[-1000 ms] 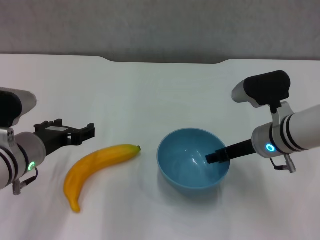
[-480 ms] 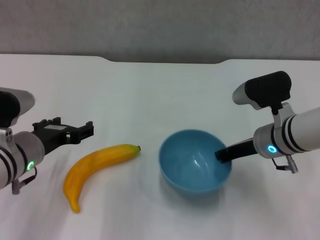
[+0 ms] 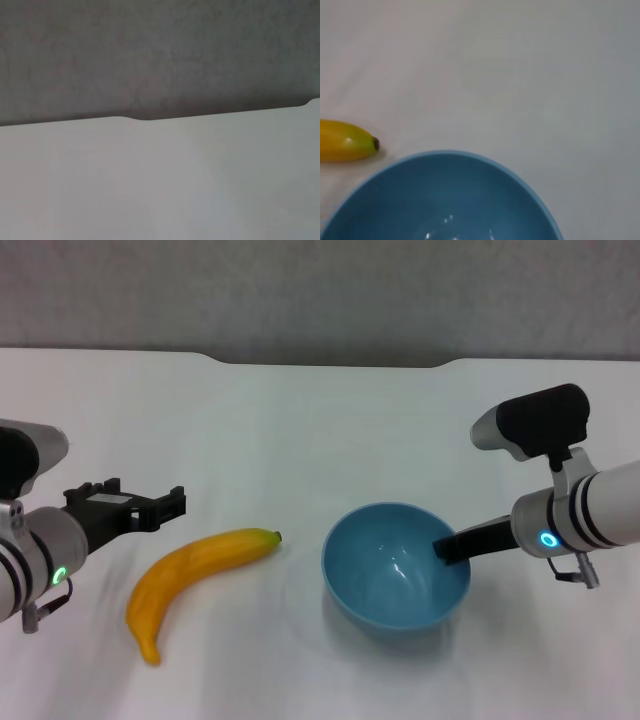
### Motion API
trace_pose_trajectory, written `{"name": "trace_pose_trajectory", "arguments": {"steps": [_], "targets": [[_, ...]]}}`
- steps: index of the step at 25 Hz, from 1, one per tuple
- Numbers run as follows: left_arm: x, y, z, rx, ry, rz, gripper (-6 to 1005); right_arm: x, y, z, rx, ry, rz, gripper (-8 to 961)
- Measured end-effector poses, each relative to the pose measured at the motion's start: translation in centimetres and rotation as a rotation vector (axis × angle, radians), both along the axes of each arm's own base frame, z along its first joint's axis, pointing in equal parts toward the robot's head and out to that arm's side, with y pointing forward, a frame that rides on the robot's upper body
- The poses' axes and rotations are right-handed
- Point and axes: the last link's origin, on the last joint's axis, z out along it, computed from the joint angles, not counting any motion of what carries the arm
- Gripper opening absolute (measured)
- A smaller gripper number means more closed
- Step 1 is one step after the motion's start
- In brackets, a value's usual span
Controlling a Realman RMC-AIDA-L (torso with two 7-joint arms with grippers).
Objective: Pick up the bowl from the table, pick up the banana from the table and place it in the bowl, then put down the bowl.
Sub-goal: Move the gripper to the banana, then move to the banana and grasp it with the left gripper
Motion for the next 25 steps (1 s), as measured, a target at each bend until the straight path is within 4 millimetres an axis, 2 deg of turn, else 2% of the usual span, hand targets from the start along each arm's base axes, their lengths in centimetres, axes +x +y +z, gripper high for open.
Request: {"name": "trace_pose_trajectory", "arguments": {"steps": [4, 11, 20, 25], "targets": [[0.0, -0.3, 0.1, -0.011, -0.001, 0.007, 847, -0.4, -0.1, 1.0, 0.045, 0.037, 0.027, 35], [1.0, -0.5, -1.0, -0.110, 0.040, -0.020, 845, -0.2, -0.3, 3.5, 0.137, 0.075, 0.048, 35], [2.0, -0.7, -2.4, -0.231, 0.155, -0.116, 842, -0.5, -0.5, 3.6, 0.143, 0.078, 0.065, 34], [1.0, -0.7, -3.2, -0.270, 0.186, -0.110, 840, -0.3, -0.7, 3.5, 0.143, 0.078, 0.063, 34]]}}
